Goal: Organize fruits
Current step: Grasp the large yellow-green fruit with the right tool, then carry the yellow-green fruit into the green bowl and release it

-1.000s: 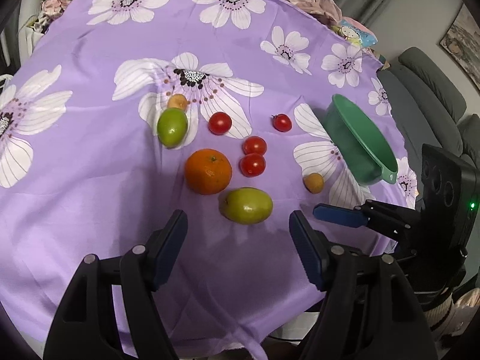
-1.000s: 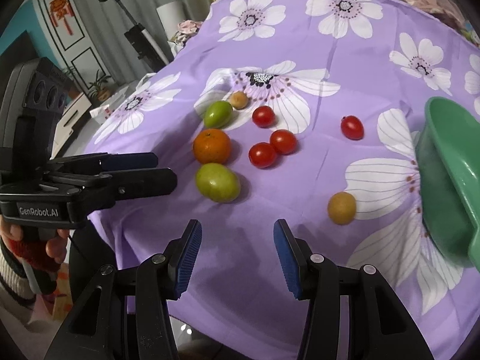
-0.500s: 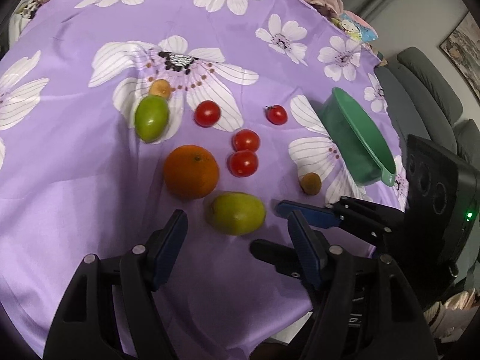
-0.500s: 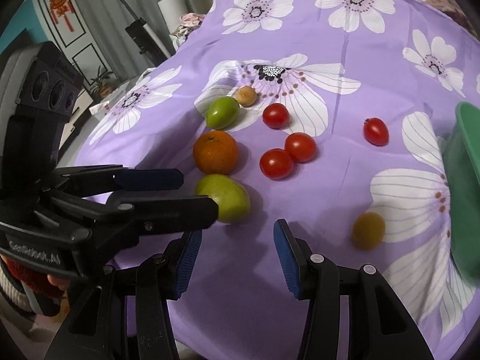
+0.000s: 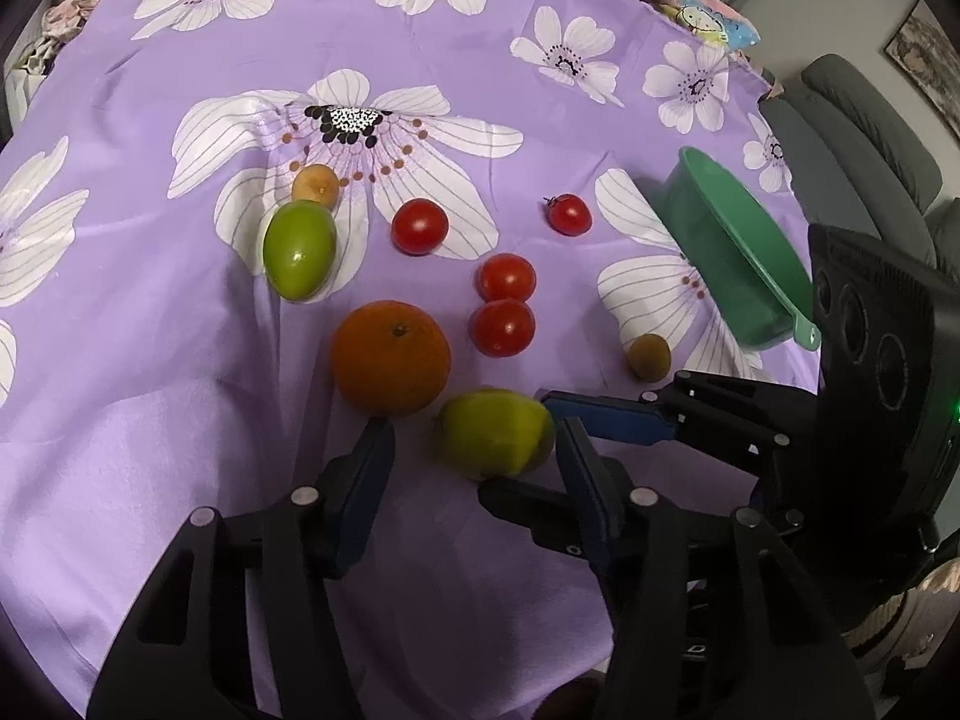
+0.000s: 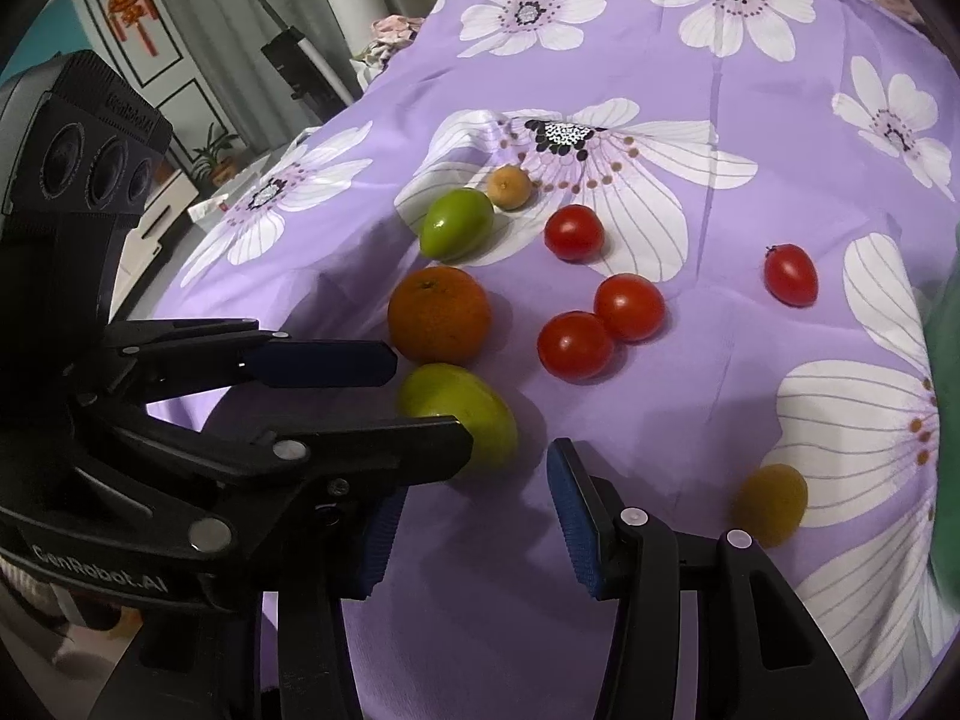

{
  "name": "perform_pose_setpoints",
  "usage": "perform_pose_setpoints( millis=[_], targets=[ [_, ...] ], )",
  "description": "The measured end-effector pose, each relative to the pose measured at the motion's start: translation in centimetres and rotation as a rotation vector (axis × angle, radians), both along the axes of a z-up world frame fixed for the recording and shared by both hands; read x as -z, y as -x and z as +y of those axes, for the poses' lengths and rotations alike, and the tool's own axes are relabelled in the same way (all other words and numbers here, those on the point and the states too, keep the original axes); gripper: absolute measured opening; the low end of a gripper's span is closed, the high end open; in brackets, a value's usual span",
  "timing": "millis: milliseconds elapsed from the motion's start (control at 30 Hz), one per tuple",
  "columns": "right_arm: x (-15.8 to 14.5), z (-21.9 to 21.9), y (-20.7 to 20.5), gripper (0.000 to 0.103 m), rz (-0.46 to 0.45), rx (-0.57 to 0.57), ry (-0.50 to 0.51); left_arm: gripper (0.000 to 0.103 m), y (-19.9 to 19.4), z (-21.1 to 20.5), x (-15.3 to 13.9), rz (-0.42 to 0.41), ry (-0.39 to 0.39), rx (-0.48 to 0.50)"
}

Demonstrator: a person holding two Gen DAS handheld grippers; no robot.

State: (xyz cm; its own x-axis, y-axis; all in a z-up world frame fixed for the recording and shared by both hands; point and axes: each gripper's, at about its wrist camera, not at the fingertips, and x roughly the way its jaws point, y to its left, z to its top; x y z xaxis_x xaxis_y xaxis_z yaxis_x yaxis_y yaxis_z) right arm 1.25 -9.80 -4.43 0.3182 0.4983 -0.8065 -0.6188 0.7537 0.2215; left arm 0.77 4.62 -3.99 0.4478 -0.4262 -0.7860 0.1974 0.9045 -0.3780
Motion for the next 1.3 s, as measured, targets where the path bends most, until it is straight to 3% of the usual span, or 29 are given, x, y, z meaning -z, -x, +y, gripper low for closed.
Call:
perform_pose_setpoints(
  millis=[167,433,1300],
  targets=[
    [0.0,0.1,-0.1,0.05,-0.001,-0.009,-0.007,0.049,-0.6,-0.8,0.0,0.015,-0.017,0.022],
    [0.0,0.2,-0.1,0.04,-0.004,-0.02,-0.017,0.046,-1.3,-0.7,0.8,0.053,0.045,0.013],
    [-1.8,-1.8,1.8,0.039,-0.048,0.03,-0.043,0.045,0.6,-3.2,-1.5,-0.003,0.023,0.055]
  ],
)
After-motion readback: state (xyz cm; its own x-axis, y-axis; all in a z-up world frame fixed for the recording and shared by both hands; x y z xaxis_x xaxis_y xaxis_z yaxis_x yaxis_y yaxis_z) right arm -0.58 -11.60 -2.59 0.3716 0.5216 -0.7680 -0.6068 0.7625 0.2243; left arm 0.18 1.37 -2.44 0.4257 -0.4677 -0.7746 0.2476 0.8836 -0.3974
